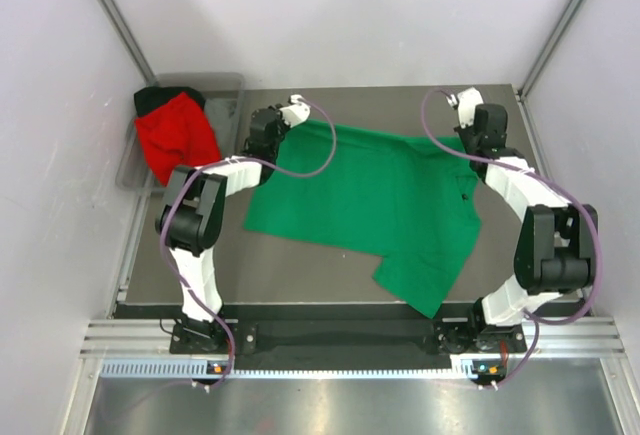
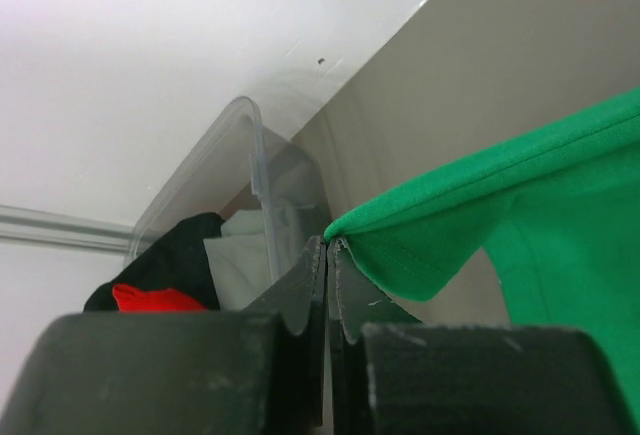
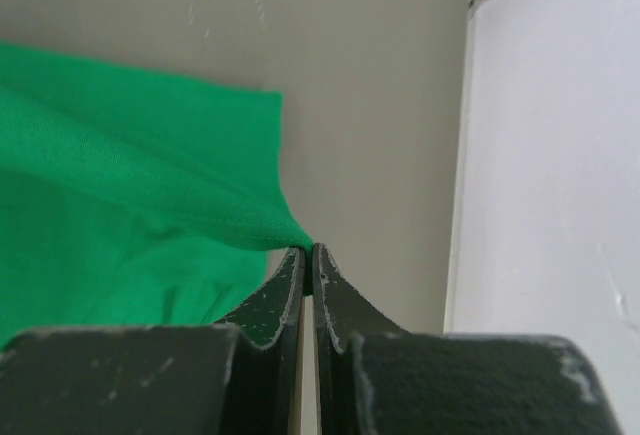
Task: Fold and stack the t-shirts
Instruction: Fold the tshirt
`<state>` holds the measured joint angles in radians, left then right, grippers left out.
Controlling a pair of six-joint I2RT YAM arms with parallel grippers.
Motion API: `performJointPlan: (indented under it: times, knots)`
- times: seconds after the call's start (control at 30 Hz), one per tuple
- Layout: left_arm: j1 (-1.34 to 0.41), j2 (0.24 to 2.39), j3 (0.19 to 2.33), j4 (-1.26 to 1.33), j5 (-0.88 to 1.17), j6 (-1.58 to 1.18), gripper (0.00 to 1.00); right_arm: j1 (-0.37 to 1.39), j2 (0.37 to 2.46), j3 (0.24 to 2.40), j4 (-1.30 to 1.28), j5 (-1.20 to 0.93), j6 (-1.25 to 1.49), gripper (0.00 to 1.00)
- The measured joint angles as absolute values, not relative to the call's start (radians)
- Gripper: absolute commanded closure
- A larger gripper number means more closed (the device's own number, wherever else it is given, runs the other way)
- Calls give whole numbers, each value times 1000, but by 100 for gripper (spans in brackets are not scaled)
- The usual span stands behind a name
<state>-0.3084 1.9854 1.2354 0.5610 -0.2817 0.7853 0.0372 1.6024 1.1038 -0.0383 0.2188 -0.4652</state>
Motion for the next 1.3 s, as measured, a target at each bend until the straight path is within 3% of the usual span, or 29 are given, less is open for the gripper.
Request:
performJointPlan:
  times: [0.53, 1.3]
  knots:
    - [-308, 1880, 1014, 571, -273, 752, 100, 38, 1427, 903, -112, 157, -402, 100]
    - [-308, 1845, 908, 537, -260, 678, 100, 39, 1374, 869, -210, 69, -361, 100]
